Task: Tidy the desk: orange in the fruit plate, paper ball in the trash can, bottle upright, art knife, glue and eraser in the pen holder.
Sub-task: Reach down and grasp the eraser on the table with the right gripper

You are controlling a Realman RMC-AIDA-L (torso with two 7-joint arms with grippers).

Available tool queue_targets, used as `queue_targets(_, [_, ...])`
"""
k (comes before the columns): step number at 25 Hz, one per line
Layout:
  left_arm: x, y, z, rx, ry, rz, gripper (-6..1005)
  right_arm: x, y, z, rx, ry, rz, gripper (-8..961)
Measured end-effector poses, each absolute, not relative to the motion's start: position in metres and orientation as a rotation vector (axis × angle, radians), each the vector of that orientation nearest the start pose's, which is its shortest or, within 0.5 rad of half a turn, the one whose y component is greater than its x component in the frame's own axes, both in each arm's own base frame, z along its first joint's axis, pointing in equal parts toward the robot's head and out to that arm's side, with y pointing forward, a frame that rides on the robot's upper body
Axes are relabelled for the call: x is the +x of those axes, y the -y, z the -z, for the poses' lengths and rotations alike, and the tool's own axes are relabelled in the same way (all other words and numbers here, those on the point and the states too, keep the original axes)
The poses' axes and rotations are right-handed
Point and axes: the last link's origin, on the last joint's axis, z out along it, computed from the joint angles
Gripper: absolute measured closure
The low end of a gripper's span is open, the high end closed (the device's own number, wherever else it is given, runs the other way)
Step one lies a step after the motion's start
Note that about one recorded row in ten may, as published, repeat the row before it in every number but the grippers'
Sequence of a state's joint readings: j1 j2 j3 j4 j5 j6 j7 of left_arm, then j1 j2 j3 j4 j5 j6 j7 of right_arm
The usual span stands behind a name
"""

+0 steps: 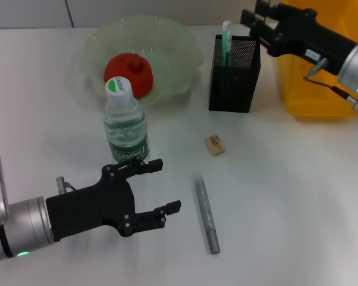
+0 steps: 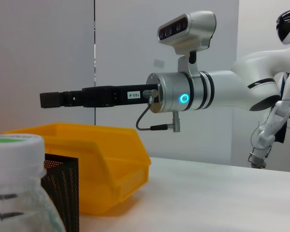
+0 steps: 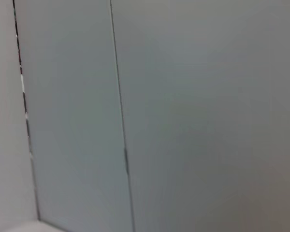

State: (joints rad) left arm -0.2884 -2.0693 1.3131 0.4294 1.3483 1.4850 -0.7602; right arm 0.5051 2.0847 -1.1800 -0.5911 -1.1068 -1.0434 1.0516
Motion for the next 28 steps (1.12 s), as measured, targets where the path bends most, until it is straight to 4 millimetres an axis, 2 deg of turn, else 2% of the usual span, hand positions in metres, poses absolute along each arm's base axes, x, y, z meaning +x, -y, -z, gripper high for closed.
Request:
queue_targets(3, [-0.283, -0.244, 0.064, -2.689, 0.241, 0.882, 201, 0.219, -0.38, -0.014, -2.199, -0.45, -1.001, 603])
queue_targets(6, [-0.284, -0.243, 0.063, -2.689, 0.242, 0.886, 201, 0.2, -0.369, -0.049, -2.241, -0.505, -1.058, 601])
queue_targets(8, [-0.284, -0.243, 0.063, -2.689, 0.242, 0.886, 201, 0.195, -0.366, -0.056, -2.273, -0.52, -1.038, 600])
queue_targets(10, [-0.284, -0.242, 0.063, -2.689, 0.245, 0.886, 201, 0.184, -0.36, -0.066, -2.356, -0.578, -0.94, 523])
queue_targets(11, [-0.284, -0.242, 0.063, -2.689, 0.245, 0.886, 201, 0.172, -0.356, -0.071, -2.437, -0.651, -0.789, 485])
queue_targets(12, [-0.284, -0.242, 0.063, -2.689, 0.245, 0.886, 201, 0.172, -0.356, -0.071, -2.437, -0.651, -0.789, 438])
queue_targets(13, [-0.284, -0.242, 0.063, -2.689, 0.245, 0.886, 201, 0.157, -0.354, -0.073, -2.503, -0.706, -0.604, 391])
queue_targets(14, [-0.284, -0.242, 0.063, -2.689, 0.245, 0.886, 201, 0.157, -0.354, -0.073, -2.503, -0.706, -0.604, 343])
queue_targets(15, [-0.284, -0.242, 0.063, -2.689, 0.245, 0.886, 201, 0.152, -0.353, -0.073, -2.527, -0.733, -0.485, 296])
queue_targets(16, [-0.284, -0.243, 0.063, -2.69, 0.246, 0.888, 201, 0.142, -0.353, -0.07, -2.559, -0.811, -0.271, 249])
queue_targets(17, [-0.284, -0.243, 0.063, -2.69, 0.246, 0.888, 201, 0.142, -0.353, -0.07, -2.559, -0.811, -0.271, 241])
queue_targets(20, [-0.283, -0.243, 0.063, -2.691, 0.255, 0.891, 201, 0.128, -0.355, -0.056, -2.581, -0.879, -0.001, 219])
queue_targets(21, [-0.283, -0.243, 0.063, -2.692, 0.26, 0.892, 201, 0.123, -0.358, -0.041, -2.576, -0.88, 0.176, 211])
queue_targets(22, [-0.283, -0.243, 0.063, -2.692, 0.26, 0.892, 201, 0.123, -0.358, -0.041, -2.576, -0.88, 0.176, 212])
queue_targets(25, [-0.283, -0.243, 0.063, -2.692, 0.258, 0.893, 201, 0.122, -0.365, -0.019, -2.551, -0.889, 0.356, 214])
queue_targets(26, [-0.283, -0.243, 0.063, -2.692, 0.258, 0.894, 201, 0.123, -0.37, -0.005, -2.55, -0.909, 0.418, 214])
queue_targets(28, [-0.283, -0.243, 0.063, -2.692, 0.258, 0.894, 201, 0.124, -0.372, 0.003, -2.556, -0.919, 0.442, 216])
